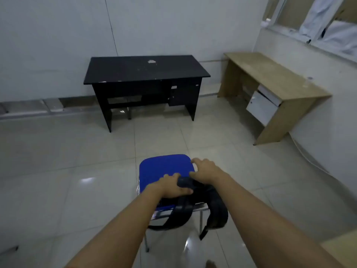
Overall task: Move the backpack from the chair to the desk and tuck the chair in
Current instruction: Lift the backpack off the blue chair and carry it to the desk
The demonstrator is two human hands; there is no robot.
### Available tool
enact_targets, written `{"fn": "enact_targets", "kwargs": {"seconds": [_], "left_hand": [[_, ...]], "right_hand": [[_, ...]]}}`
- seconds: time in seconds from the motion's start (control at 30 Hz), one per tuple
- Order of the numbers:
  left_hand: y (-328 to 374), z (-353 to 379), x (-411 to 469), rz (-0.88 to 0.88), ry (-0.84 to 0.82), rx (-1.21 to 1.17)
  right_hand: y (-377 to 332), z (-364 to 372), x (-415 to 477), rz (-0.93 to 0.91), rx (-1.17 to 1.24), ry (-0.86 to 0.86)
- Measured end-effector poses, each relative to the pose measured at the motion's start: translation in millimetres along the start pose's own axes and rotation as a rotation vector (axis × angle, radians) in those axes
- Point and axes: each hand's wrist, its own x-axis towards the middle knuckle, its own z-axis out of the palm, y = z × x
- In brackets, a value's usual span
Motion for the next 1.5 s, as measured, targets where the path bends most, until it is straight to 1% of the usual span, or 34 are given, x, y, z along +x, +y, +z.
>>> {"fn": "enact_targets", "kwargs": {"seconds": [0.07, 0.17, 0.23, 0.3, 0.4, 0.5, 0.63, 0.77, 0.87, 0.97, 1.03, 1.1, 1.17, 1.23, 1.3, 1.37, 1.43, 1.5], "left_hand": [[3.4, 18.1, 1.9, 0.022, -0.081, -0.028], [0.4, 50.0, 4.1, 0.022, -0.064, -0.009], [-3.7, 62.3, 7.7, 0.002, -0.039, -0.007], [-5.7, 66.2, 6.7, -0.019, -0.036, -0.038], [1.9, 62.8, 11.7, -0.050, -0.103, -0.102], [12.8, 51.2, 17.2, -0.069, -0.193, -0.173], [15.3, 39.5, 20.7, -0.115, -0.262, -0.167], [11.2, 33.3, 22.2, -0.222, -0.183, -0.241], [10.0, 26.6, 21.1, -0.325, -0.145, -0.233], [4.0, 16.6, 15.6, -0.438, -0.115, -0.184], [-2.5, 10.0, 9.5, -0.492, -0.086, -0.139], [-6.7, 4.4, 4.0, -0.541, -0.047, -0.066], [-4.4, -1.1, 1.6, -0.604, 0.025, 0.053], [-1.5, -5.0, 4.2, -0.621, 0.108, 0.164], [-2.3, -4.3, 10.1, -0.552, 0.161, 0.153], [-4.3, 1.2, 16.0, -0.450, 0.116, 0.091], [-4.9, 8.9, 22.9, -0.400, -0.038, 0.109], [-4.7, 16.3, 36.6, -0.391, -0.167, 0.185]], "right_hand": [[13.2, 16.5, -6.1, 0.058, -0.021, -0.079], [37.6, 48.2, -15.6, 0.148, -0.001, -0.207], [49.9, 62.3, -17.2, 0.186, 0.073, -0.232], [59.1, 70.8, -18.6, 0.179, 0.141, -0.212], [71.9, 72.1, -13.2, 0.149, 0.210, -0.226], [85.8, 67.2, -0.8, 0.131, 0.250, -0.285], [91.0, 65.4, 11.8, 0.104, 0.243, -0.396], [86.5, 65.7, 25.3, 0.031, 0.215, -0.451], [86.1, 62.3, 32.9, -0.061, 0.170, -0.478], [84.1, 52.4, 37.3, -0.159, 0.186, -0.540], [82.3, 48.2, 38.1, -0.253, 0.130, -0.578], [78.7, 50.2, 35.4, -0.343, 0.028, -0.569], [71.5, 56.3, 32.3, -0.383, -0.026, -0.534], [62.5, 60.5, 30.1, -0.383, -0.039, -0.517], [59.4, 63.1, 28.7, -0.365, -0.024, -0.517], [65.5, 60.5, 30.6, -0.336, 0.048, -0.537], [75.5, 52.5, 37.8, -0.320, 0.121, -0.599], [84.4, 41.5, 48.0, -0.334, 0.115, -0.651]]}}
